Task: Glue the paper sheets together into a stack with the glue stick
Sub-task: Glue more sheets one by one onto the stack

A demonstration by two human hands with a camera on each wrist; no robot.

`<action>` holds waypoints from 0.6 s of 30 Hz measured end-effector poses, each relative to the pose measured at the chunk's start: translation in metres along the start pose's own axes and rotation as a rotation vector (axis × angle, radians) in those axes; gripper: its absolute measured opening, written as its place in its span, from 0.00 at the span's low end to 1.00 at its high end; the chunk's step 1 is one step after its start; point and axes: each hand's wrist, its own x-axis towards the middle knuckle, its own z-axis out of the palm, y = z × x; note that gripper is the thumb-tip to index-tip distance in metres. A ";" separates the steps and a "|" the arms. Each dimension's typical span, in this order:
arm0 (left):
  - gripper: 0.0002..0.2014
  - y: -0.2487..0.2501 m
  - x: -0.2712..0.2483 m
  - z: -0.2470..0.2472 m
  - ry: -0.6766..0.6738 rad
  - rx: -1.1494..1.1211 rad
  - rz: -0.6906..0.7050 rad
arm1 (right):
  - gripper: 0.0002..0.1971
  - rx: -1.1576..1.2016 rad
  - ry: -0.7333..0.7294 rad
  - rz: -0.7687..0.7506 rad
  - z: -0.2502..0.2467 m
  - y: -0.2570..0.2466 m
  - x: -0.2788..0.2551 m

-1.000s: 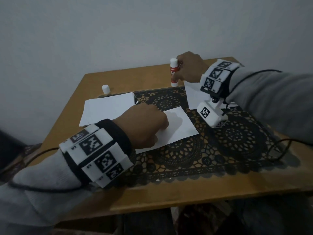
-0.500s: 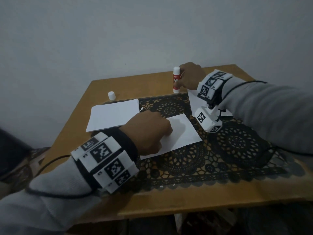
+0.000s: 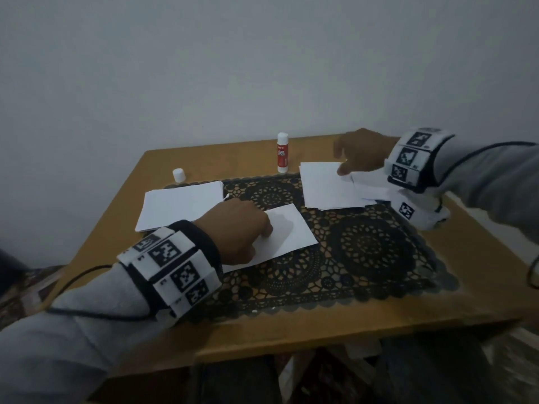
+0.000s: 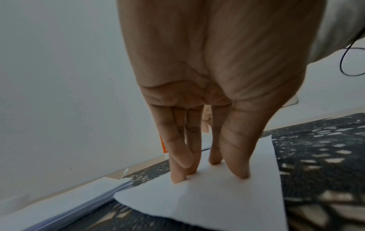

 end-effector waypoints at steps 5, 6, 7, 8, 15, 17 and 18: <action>0.21 0.002 -0.003 -0.006 -0.008 -0.005 -0.008 | 0.27 -0.131 -0.188 -0.031 0.002 0.029 -0.034; 0.22 0.003 -0.003 -0.007 -0.008 -0.003 -0.009 | 0.27 -0.148 -0.222 -0.038 0.004 0.032 -0.038; 0.22 0.004 -0.004 -0.007 -0.007 -0.001 -0.010 | 0.27 -0.170 -0.244 -0.048 0.006 0.034 -0.041; 0.22 0.005 -0.004 -0.007 -0.004 0.000 -0.012 | 0.26 -0.185 -0.253 -0.061 0.008 0.034 -0.044; 0.23 0.006 -0.004 -0.005 0.005 -0.015 -0.030 | 0.12 -0.119 -0.101 -0.145 0.024 0.046 -0.051; 0.23 0.006 -0.003 -0.005 0.006 -0.020 -0.031 | 0.06 -0.090 -0.092 -0.157 0.026 0.049 -0.052; 0.23 0.006 -0.003 -0.005 0.006 -0.024 -0.031 | 0.05 -0.067 -0.086 -0.161 0.025 0.051 -0.052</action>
